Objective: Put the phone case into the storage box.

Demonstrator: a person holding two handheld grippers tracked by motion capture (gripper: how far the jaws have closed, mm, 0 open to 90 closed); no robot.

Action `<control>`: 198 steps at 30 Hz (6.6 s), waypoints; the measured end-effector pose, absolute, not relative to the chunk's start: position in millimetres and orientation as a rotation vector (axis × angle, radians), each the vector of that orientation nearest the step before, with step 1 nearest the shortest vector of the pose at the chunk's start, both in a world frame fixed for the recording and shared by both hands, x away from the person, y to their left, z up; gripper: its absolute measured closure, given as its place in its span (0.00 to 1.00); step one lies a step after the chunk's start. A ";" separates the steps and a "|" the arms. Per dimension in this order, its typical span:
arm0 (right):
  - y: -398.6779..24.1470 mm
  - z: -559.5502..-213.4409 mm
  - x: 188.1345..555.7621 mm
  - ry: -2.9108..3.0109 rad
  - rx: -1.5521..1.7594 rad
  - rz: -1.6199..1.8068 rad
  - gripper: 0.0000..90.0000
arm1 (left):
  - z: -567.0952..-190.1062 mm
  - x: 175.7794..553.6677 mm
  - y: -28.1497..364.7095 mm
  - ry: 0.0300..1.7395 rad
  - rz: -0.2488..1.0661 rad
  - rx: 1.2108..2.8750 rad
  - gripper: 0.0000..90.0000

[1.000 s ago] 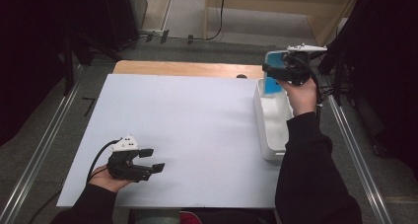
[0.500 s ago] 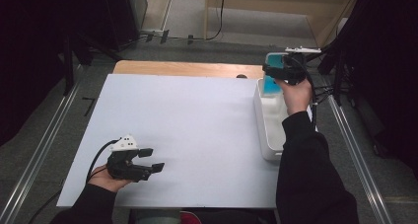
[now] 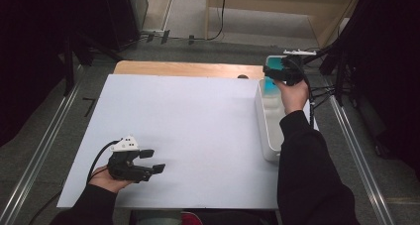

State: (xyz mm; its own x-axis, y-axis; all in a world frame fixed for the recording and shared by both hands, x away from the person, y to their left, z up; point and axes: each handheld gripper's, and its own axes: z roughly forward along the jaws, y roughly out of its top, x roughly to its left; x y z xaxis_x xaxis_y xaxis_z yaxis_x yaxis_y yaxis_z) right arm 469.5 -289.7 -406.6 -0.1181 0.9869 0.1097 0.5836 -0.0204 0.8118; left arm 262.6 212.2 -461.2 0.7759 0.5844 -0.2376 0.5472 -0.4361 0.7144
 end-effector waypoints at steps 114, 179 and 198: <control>-263.0 -364.2 423.2 2.087 1.462 1.108 0.00 | -459.4 277.4 197.7 0.759 0.037 2.162 0.31; -194.2 -413.5 300.9 2.464 1.078 1.287 0.14 | -456.8 277.2 208.4 0.768 0.031 2.142 0.31; -203.7 -437.4 268.5 2.446 1.009 1.351 0.19 | -455.8 276.4 209.0 0.762 0.021 2.143 0.31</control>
State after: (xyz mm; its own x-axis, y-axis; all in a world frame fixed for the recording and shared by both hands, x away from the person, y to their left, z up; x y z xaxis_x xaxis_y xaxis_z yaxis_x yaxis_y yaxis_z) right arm 268.5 -203.7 -437.4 -0.7564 0.6325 0.1668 0.4778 0.3601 0.8013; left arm 276.4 209.0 -455.8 0.8150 0.5269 -0.2411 0.5128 -0.4621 0.7235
